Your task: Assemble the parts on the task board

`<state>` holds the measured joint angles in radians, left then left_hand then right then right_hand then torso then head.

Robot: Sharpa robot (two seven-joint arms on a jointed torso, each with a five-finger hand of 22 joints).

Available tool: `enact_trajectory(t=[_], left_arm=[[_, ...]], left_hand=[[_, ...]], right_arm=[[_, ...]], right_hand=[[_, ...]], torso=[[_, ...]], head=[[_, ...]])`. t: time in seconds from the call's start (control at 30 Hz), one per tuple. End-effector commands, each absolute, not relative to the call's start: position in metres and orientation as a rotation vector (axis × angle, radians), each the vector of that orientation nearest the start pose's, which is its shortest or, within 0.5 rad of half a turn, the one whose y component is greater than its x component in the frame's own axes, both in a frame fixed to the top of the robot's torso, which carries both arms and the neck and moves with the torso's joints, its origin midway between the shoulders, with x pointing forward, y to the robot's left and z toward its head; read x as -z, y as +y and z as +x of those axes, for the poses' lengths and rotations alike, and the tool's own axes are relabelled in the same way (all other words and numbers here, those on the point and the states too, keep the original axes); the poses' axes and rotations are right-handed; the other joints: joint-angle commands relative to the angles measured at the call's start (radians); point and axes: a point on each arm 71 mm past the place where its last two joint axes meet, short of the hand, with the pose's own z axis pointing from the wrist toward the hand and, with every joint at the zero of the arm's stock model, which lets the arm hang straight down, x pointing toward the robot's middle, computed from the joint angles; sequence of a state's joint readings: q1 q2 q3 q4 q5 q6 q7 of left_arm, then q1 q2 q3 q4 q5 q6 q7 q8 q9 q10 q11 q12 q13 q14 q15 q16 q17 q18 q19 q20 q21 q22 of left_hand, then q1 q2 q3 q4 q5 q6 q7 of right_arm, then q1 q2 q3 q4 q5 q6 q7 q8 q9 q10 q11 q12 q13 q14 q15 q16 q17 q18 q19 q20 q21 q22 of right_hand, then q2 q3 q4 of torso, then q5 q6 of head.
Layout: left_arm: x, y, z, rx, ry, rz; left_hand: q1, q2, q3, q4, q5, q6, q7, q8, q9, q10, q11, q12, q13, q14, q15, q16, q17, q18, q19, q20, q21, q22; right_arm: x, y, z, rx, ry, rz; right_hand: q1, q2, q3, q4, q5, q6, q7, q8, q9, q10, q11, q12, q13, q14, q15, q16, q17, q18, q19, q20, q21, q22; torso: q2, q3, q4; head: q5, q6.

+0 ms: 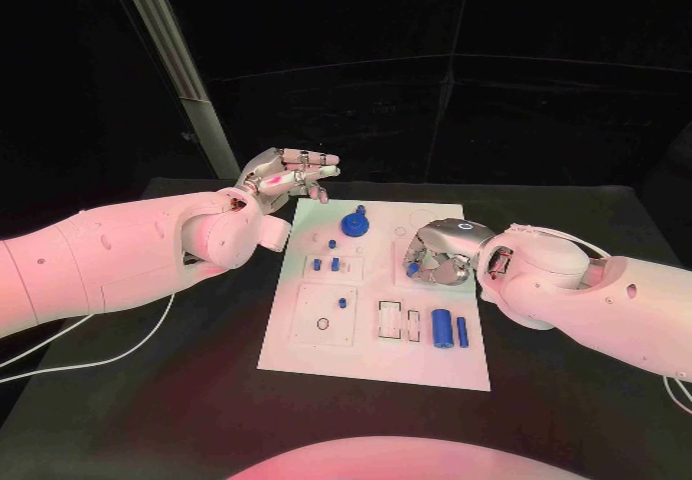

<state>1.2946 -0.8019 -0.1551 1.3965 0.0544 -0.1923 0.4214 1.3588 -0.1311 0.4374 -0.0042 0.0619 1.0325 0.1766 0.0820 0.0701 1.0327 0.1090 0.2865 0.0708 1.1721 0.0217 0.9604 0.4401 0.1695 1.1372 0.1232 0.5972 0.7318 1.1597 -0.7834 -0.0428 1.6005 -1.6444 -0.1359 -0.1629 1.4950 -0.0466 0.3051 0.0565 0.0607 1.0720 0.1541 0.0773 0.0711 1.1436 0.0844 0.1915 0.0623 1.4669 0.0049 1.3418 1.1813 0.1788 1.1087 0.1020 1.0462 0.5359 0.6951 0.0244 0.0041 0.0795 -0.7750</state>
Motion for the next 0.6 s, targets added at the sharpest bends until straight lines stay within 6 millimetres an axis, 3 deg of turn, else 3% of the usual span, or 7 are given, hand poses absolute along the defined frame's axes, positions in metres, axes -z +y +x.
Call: enact_trajectory(t=[0.03, 0.2, 0.27, 0.6], left_arm=[[0.177, 0.223, 0.514, 1.581, 1.447, -1.085], [0.177, 0.223, 0.514, 1.58, 1.448, -1.086], [0.177, 0.223, 0.514, 1.579, 1.448, -1.086], [0.178, 0.226, 0.515, 1.572, 1.446, -1.088]], left_hand=[[0.008, -0.003, 0.001, -0.008, 0.005, -0.004, 0.0, -0.001, -0.001, -0.005, 0.001, 0.007, -0.001, -0.005, 0.002, -0.003, -0.002, 0.013, 0.004, -0.001, -0.007, -0.002], [0.009, -0.003, 0.001, -0.009, 0.005, -0.004, 0.0, -0.001, -0.001, -0.005, 0.002, 0.007, -0.001, -0.005, 0.002, -0.003, -0.002, 0.013, 0.004, -0.001, -0.007, -0.002], [0.009, -0.003, 0.001, -0.009, 0.005, -0.004, 0.0, -0.001, -0.001, -0.005, 0.002, 0.007, -0.001, -0.005, 0.002, -0.003, -0.002, 0.013, 0.004, -0.001, -0.007, -0.002], [0.011, -0.003, 0.002, -0.01, 0.005, -0.004, 0.001, -0.001, -0.001, -0.005, 0.002, 0.008, -0.001, -0.005, 0.002, -0.003, -0.002, 0.013, 0.005, -0.001, -0.007, -0.002]], right_arm=[[0.204, -0.143, 0.455, -0.633, 1.756, -0.441], [0.202, -0.143, 0.456, -0.626, 1.723, -0.435], [0.2, -0.144, 0.455, -0.628, 1.706, -0.433], [0.184, -0.144, 0.446, -0.696, 1.651, -0.393]], right_hand=[[0.004, 0.013, 0.023, -0.003, -0.006, 0.023, -0.007, 0.011, 0.005, 0.025, -0.007, -0.003, 0.004, 0.038, -0.01, 0.008, 0.005, -0.004, 0.011, -0.001, 0.012, 0.014], [0.005, 0.023, 0.067, -0.013, -0.007, 0.053, -0.016, 0.018, 0.009, 0.058, -0.017, -0.005, 0.006, 0.039, -0.02, 0.014, 0.012, -0.007, 0.02, -0.011, 0.029, 0.037], [0.004, 0.024, 0.083, -0.017, -0.007, 0.056, -0.016, 0.017, 0.009, 0.064, -0.018, -0.01, 0.005, 0.039, -0.021, 0.013, 0.009, -0.015, 0.042, -0.012, 0.056, 0.085], [-0.003, 0.008, 0.12, -0.034, -0.006, 0.06, -0.015, 0.011, 0.008, 0.072, -0.017, -0.024, 0.005, 0.038, -0.02, 0.013, 0.006, -0.018, 0.048, -0.014, 0.071, 0.101]], torso=[[0.0, -0.0001, 0.0], [-0.001, -0.0003, 0.0005], [-0.001, -0.0002, 0.0003], [-0.002, -0.0005, -0.0007]], head=[[0.0, 0.0], [-0.001, -0.003], [0.0, -0.003], [0.004, -0.001]])
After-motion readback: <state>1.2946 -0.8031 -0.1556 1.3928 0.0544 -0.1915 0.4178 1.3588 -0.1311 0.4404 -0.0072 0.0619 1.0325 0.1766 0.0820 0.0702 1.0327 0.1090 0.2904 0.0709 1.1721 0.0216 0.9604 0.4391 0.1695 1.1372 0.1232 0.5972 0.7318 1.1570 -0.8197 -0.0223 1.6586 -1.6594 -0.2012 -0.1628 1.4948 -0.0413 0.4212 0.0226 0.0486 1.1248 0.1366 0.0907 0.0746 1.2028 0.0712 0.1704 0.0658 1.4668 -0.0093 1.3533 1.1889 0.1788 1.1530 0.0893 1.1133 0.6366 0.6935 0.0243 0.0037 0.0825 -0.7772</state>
